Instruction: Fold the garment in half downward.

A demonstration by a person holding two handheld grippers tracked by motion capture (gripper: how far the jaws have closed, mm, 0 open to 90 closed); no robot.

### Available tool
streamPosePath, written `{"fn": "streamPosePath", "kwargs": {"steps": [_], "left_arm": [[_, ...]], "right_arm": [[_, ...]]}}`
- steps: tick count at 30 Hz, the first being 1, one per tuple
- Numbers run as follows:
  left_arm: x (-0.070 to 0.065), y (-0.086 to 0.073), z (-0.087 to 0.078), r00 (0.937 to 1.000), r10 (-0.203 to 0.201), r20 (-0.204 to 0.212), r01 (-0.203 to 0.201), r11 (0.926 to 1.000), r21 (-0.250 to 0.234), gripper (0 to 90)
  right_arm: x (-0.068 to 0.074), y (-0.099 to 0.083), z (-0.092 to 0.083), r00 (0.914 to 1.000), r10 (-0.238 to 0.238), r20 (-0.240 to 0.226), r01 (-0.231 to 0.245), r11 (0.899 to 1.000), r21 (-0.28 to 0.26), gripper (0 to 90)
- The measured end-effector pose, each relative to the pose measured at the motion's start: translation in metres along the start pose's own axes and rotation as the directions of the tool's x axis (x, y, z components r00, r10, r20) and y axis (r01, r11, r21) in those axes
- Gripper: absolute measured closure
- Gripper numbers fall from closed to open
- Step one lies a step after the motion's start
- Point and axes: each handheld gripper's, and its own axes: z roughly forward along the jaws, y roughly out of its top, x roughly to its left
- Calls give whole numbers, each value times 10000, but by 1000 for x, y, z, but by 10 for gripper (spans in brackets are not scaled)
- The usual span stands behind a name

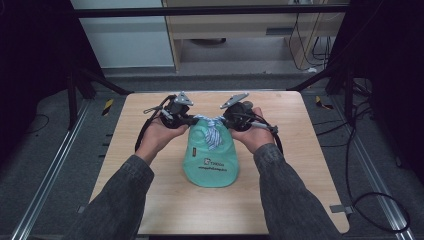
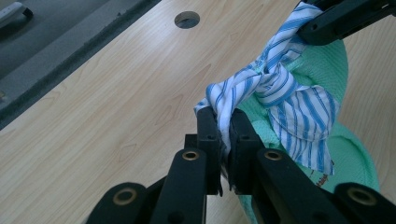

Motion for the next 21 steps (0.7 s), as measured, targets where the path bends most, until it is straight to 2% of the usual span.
{"fn": "streamPosePath", "kwargs": {"steps": [3,9,21], "left_arm": [[-1,0,0,10000,64,-20,-64,10000,-33,852],[-6,-3,3,9990,441,-83,-440,9990,117,851],[-15,-16,12,9975,705,-91,-703,9972,244,844]], "right_arm": [[-2,1,-1,10000,22,69,-22,10000,-18,825],[2,-5,0,9999,-140,86,140,9999,-6,824],[14,-20,5,9996,-285,-6,285,9995,117,821]]}}
